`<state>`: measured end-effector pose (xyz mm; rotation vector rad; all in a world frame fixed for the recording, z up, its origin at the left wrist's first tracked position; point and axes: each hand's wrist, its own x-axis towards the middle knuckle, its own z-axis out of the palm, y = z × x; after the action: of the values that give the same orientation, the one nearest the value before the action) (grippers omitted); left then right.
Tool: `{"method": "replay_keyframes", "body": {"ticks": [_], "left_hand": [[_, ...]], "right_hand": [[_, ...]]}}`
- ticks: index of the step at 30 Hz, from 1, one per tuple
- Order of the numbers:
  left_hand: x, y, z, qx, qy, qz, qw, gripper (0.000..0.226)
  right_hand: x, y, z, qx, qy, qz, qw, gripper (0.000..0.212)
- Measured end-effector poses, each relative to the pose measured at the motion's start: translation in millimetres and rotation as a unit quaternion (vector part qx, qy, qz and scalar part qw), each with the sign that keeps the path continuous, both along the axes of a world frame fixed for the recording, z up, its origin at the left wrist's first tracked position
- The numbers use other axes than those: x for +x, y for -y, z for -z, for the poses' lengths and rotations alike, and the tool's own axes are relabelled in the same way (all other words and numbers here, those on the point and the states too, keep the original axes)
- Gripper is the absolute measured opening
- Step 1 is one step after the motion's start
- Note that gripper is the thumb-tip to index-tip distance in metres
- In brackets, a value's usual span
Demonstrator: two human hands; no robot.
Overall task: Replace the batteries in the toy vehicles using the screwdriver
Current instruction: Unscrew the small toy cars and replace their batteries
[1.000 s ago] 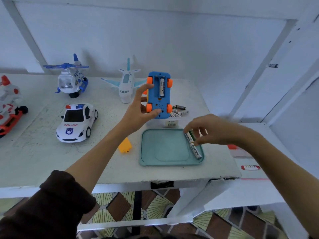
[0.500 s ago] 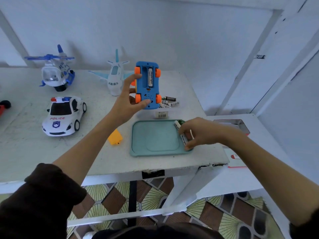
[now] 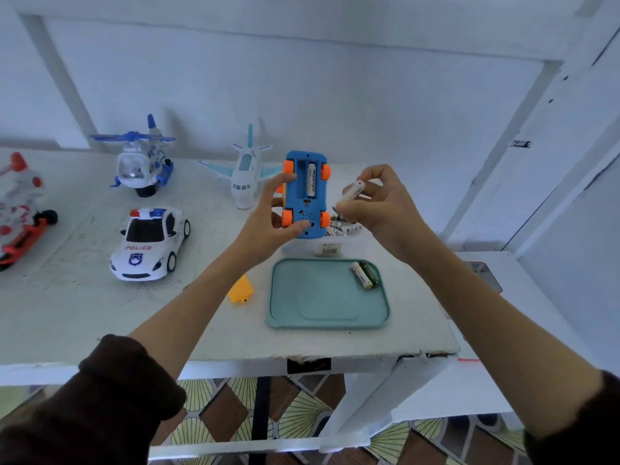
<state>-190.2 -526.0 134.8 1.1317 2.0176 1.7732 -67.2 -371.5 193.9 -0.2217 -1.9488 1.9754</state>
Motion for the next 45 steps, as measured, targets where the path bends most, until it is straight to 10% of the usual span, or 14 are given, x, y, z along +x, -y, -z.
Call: {"method": "replay_keyframes", "body": {"ticks": [11, 20, 41, 45], "left_hand": [[1.1, 2.0, -4.6, 0.002, 0.022, 0.006, 1.0, 0.063], [1.5, 3.5, -6.5, 0.009, 0.025, 0.02, 0.999, 0.061], [0.0, 2.8, -5.2, 0.012, 0.03, 0.017, 0.999, 0.064], [0.3, 1.3, -5.7, 0.008, 0.033, 0.023, 0.999, 0.066]], "right_hand": [[-47.5, 23.6, -10.3, 0.185, 0.025, 0.092, 0.978, 0.014], [-57.8, 23.8, 9.3, 0.453, -0.089, 0.178, 0.869, 0.011], [-69.2, 17.0, 20.1, 0.51, -0.107, 0.189, 0.832, 0.008], [-71.7, 20.3, 21.5, 0.384, -0.071, 0.171, 0.904, 0.006]]}}
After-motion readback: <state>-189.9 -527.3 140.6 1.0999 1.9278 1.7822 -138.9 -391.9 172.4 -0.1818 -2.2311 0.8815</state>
